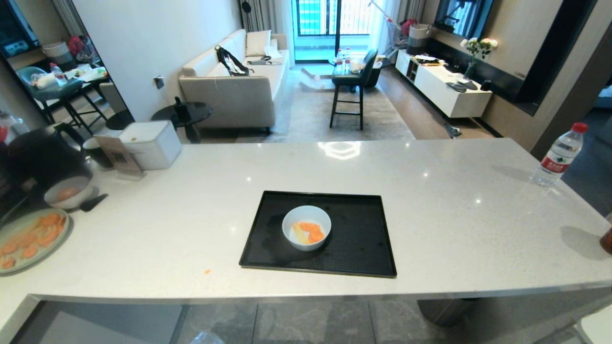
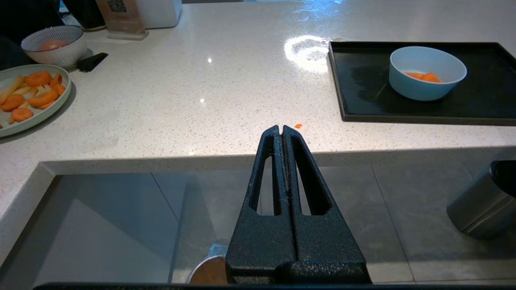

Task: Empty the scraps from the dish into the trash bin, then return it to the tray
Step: Pick up the bowl with leftover food

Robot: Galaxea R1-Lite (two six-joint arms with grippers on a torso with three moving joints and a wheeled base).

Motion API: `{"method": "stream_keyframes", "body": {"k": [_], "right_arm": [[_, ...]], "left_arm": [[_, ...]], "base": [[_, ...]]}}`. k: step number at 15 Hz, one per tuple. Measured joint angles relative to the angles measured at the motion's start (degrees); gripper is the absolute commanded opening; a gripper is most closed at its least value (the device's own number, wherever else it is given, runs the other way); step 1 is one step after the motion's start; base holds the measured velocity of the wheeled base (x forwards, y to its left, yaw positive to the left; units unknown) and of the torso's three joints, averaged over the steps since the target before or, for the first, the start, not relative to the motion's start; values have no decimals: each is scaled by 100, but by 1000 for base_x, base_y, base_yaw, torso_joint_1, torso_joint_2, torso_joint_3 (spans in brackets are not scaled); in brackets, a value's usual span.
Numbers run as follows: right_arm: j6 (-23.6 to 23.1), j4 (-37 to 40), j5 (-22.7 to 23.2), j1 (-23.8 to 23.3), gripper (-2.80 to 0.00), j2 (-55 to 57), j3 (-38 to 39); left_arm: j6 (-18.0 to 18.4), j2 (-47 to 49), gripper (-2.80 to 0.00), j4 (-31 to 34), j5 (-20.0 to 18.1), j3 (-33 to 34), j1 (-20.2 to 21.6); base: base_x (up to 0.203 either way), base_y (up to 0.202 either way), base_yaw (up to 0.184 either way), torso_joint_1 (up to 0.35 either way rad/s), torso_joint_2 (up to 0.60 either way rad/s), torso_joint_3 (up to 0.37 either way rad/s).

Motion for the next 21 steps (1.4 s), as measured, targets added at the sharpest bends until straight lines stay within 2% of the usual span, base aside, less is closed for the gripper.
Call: {"method": "stream_keyframes", "body": {"k": [19, 21], "right_arm": [[0, -1, 0, 0, -280, 0, 0], [0, 1, 0, 0, -280, 0, 0]], "left_arm": [[0, 0, -280, 0, -5, 0, 0], [104, 0, -280, 0, -24, 0, 0]], "base": [[0, 0, 0, 0, 0, 0], [0, 0, 0, 0, 0, 0]]}}
